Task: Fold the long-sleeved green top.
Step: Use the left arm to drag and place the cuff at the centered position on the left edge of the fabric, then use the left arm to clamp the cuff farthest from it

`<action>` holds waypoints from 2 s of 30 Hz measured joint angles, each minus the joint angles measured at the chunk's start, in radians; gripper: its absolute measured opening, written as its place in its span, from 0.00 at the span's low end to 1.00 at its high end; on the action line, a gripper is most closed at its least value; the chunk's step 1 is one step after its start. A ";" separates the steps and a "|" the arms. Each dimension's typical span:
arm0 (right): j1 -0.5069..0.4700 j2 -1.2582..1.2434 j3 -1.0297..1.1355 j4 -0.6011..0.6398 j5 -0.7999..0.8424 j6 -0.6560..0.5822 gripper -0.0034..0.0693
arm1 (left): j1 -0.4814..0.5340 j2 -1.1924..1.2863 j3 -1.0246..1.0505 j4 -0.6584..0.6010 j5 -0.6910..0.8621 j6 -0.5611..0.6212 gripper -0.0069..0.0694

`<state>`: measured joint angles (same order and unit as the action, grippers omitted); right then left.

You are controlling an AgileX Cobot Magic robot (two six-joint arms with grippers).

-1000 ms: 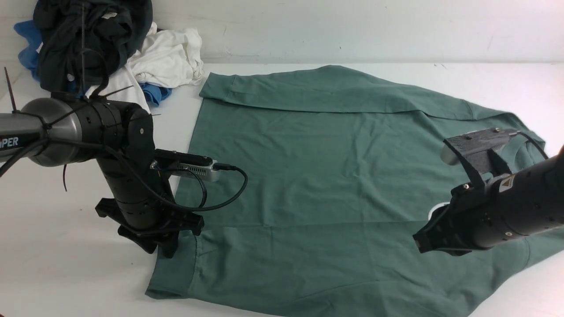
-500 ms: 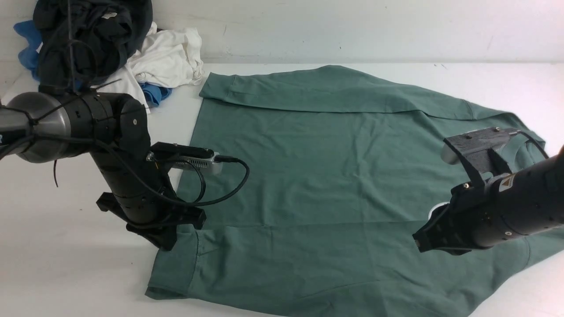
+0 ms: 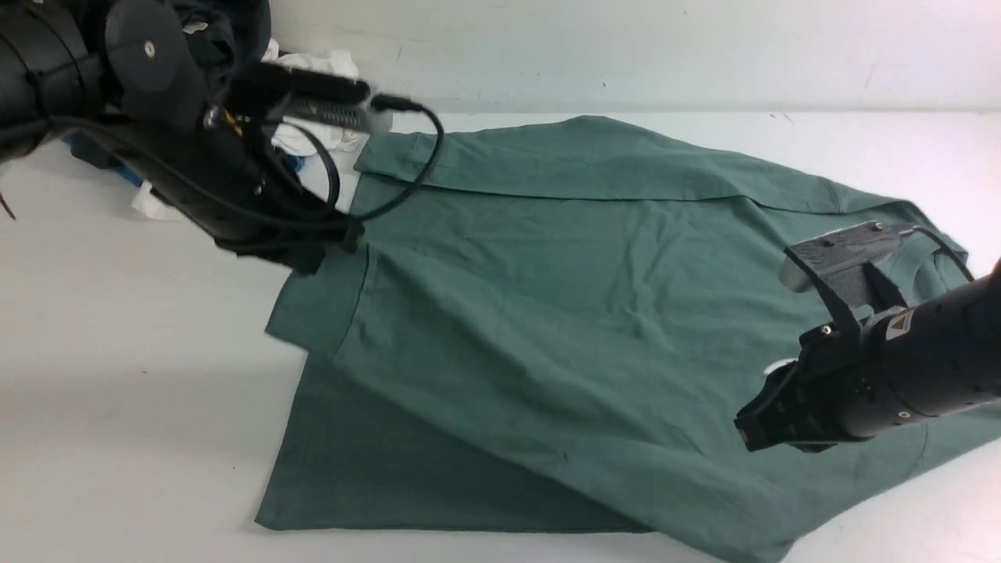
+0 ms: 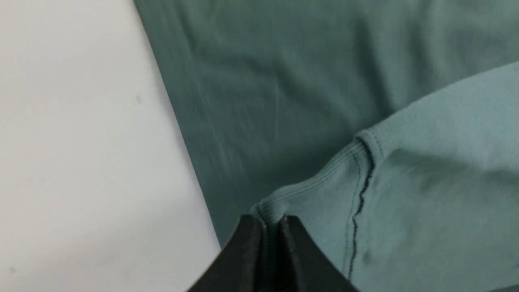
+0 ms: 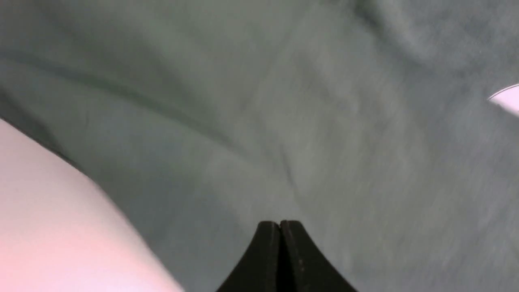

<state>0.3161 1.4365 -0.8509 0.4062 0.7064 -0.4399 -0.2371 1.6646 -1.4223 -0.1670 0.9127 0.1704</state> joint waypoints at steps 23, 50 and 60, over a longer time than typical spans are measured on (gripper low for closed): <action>0.000 -0.021 0.000 -0.032 0.008 -0.005 0.03 | 0.000 0.638 -0.682 0.196 0.037 -0.198 0.43; 0.000 0.178 -0.001 -0.091 -0.048 -0.009 0.03 | -0.009 0.638 -0.690 0.255 0.272 -0.080 0.08; 0.000 0.178 -0.001 0.061 -0.176 -0.063 0.03 | 0.005 0.683 -0.691 0.078 -0.215 -0.170 0.09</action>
<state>0.3161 1.6141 -0.8518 0.4668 0.5307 -0.5033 -0.2322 2.3475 -2.1135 -0.0895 0.6973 0.0000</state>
